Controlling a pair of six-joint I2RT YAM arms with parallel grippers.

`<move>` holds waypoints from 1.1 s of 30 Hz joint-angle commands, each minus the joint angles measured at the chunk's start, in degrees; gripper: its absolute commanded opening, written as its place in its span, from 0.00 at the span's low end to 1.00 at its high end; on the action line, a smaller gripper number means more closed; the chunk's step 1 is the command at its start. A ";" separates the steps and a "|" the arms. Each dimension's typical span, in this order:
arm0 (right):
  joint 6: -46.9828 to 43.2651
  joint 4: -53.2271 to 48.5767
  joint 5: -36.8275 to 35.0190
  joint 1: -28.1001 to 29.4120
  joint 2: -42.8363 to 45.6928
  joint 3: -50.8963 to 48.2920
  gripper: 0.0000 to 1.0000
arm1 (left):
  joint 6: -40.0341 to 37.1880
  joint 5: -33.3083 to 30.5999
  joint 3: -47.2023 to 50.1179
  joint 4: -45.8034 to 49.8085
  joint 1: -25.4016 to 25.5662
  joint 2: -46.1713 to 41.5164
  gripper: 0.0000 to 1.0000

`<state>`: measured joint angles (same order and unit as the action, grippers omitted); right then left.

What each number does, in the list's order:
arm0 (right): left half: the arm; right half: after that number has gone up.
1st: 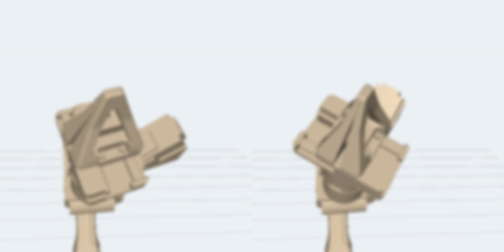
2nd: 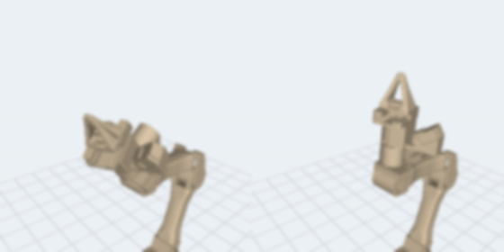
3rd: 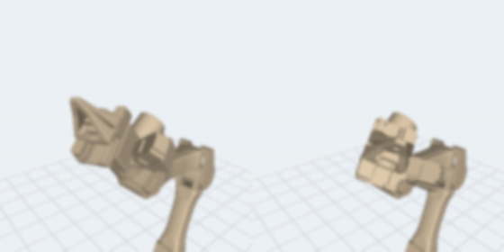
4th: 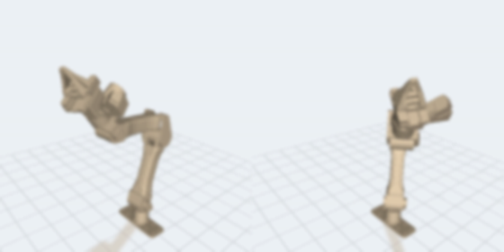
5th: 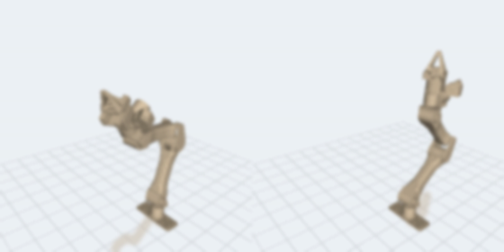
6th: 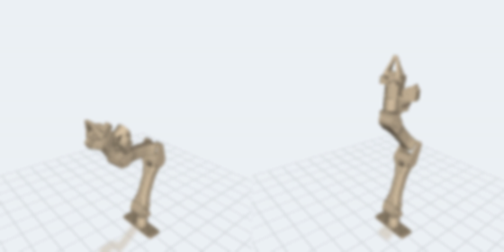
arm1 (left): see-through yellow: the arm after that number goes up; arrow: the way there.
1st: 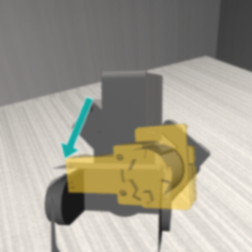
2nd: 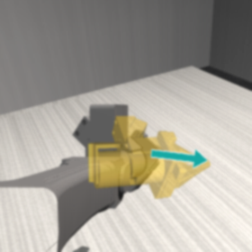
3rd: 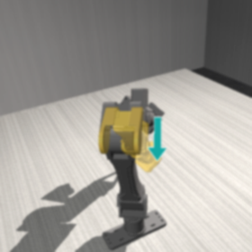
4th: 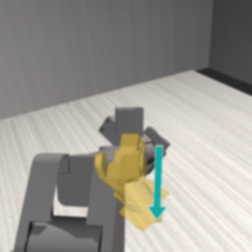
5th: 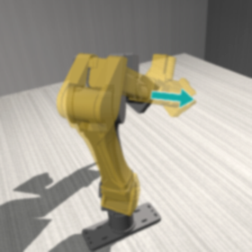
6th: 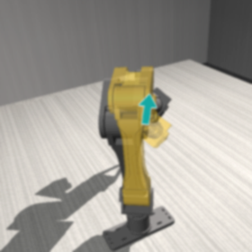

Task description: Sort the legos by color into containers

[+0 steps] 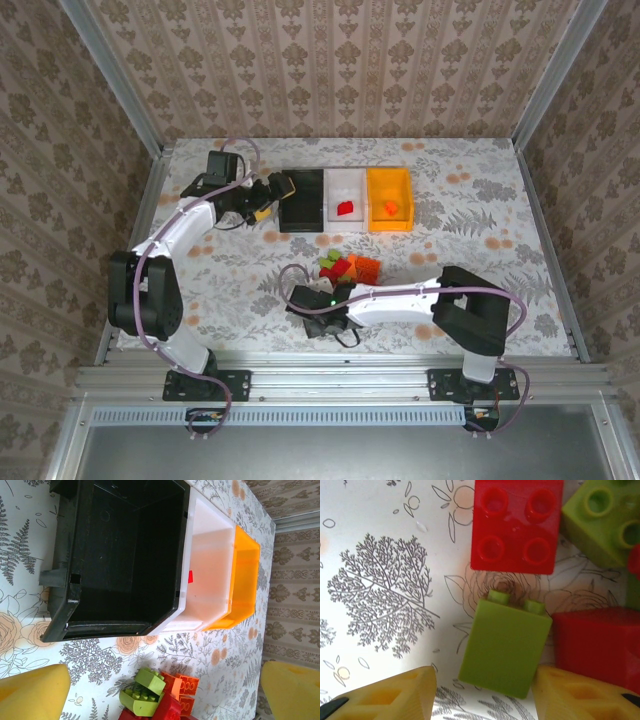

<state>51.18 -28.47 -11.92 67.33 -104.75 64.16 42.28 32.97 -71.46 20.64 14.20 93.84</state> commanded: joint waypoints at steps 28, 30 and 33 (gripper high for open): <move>-14.25 -3.87 -10.88 -6.45 10.04 8.51 0.34 | -0.45 -0.04 -1.71 0.51 -2.47 -1.66 1.00; -19.58 0.67 -10.45 -10.74 8.39 11.51 0.34 | -0.63 -0.66 -1.59 0.62 -4.18 -1.56 1.00; -26.59 3.28 -9.22 -15.86 1.11 19.34 0.34 | 0.33 -0.74 -1.04 0.26 -7.60 -0.82 1.00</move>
<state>34.41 -28.97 -19.68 55.33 -97.97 77.93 42.33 32.97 -71.46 20.82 9.43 93.84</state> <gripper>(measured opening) 0.341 0.997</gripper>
